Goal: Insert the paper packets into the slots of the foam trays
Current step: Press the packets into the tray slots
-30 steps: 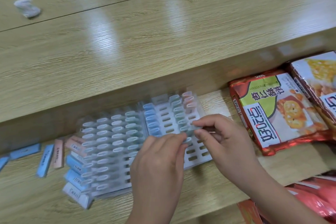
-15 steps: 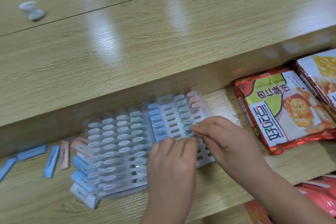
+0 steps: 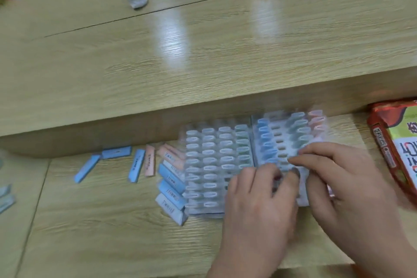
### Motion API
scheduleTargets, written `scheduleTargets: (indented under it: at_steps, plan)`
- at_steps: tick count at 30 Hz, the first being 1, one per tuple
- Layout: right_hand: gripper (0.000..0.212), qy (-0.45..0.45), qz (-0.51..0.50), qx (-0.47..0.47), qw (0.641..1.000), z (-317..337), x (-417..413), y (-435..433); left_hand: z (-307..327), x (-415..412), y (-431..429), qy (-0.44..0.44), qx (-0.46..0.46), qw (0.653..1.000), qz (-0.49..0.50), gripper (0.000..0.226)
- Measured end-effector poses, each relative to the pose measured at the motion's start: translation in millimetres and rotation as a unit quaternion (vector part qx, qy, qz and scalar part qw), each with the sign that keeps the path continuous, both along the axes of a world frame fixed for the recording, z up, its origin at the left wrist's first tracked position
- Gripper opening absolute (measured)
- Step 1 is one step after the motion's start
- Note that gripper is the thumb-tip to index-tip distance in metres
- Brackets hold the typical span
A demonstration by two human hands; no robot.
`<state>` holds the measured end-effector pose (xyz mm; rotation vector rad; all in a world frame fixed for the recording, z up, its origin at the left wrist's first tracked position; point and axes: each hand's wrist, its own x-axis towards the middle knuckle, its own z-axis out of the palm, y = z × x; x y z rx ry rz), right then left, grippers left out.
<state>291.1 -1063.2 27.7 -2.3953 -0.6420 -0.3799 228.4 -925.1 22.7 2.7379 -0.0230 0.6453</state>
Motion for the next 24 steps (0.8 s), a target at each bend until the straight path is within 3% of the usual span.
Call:
scheduleTargets:
  at_steps: [3,6,9,11,14,17,24]
  plan:
    - [0.029,0.006,0.059,0.031,0.998,9.4,-22.3,48.6,3.5,-31.2,52.0,-0.051,-0.076,0.995,0.032,0.02]
    - [0.027,0.046,0.125,0.013,0.991,12.5,-52.3,105.7,2.2,-65.6,114.9,-0.064,-0.175,0.973,0.133,0.017]
    - [0.03,0.111,0.14,-0.065,0.982,10.0,-79.4,161.2,-9.7,-88.3,169.0,0.036,-0.246,0.932,0.263,0.017]
    - [0.046,0.18,0.13,-0.161,0.962,13.1,-85.5,192.2,-22.0,-93.3,190.3,0.104,-0.273,0.907,0.303,0.017]
    - [0.042,0.193,0.098,-0.287,0.933,10.0,-88.5,235.1,-36.6,-90.3,214.1,0.134,-0.258,0.901,0.322,0.033]
    - [0.066,0.159,0.048,-0.321,0.932,-1.4,-88.3,253.1,-44.5,-74.7,228.6,0.143,-0.229,0.908,0.321,0.038]
    - [0.029,0.237,0.023,-0.354,0.904,-13.6,-76.5,269.2,-48.3,-55.2,239.1,0.174,-0.163,0.921,0.306,0.021]
